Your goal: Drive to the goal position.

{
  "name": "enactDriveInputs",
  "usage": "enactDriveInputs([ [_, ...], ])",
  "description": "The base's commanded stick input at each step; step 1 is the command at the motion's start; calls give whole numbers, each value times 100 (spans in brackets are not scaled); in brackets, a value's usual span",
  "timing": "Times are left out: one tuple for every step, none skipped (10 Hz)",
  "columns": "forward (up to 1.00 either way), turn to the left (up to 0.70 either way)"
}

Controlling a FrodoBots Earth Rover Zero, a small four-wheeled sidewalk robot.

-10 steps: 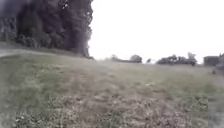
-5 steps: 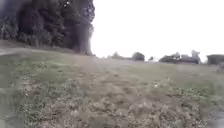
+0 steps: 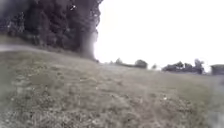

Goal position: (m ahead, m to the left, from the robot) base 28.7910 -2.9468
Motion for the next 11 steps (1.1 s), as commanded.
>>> enactDriveInputs([
  [70, 0],
  [70, 0],
  [70, 0],
  [70, 0],
  [70, 0],
  [70, 0],
  [70, 0],
  [70, 0],
  [70, 0],
  [70, -1],
  [70, -2],
])
